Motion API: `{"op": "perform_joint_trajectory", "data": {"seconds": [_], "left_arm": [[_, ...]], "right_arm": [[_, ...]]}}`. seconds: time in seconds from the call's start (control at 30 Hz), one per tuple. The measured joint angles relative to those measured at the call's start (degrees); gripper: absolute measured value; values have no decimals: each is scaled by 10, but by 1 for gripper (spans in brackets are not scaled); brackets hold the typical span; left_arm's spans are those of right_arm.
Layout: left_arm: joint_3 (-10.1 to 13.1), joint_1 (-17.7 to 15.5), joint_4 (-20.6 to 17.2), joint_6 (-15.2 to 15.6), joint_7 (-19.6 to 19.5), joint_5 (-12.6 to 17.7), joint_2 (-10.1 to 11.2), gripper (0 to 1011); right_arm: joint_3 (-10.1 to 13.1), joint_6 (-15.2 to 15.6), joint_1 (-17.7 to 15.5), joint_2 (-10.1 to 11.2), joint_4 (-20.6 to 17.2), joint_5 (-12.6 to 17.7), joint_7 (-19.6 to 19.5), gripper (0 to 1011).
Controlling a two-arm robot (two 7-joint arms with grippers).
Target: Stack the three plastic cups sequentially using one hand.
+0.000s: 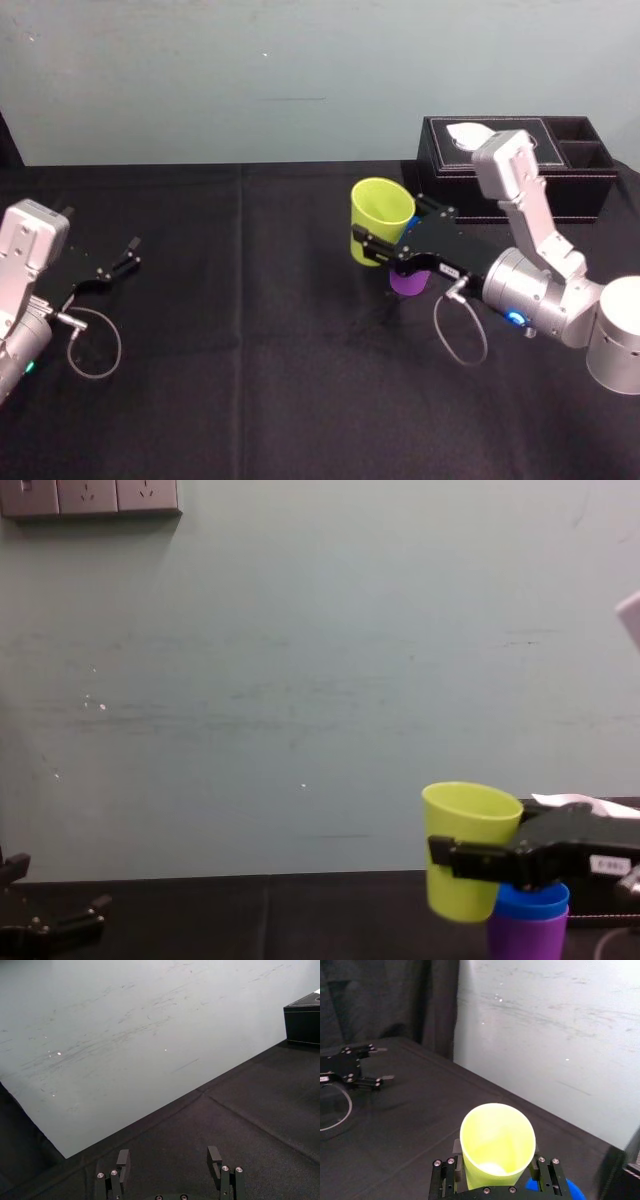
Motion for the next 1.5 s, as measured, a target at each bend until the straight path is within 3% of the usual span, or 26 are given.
{"op": "perform_joint_trajectory", "data": {"seconds": [0.47, 1.5], "left_arm": [[0, 0, 0, 0, 0, 0, 0, 1010], [0, 0, 0, 0, 0, 0, 0, 1010]], "right_arm": [[40, 14, -4, 13, -12, 5, -9, 739], [53, 18, 6, 7, 21, -5, -9, 739]]}}
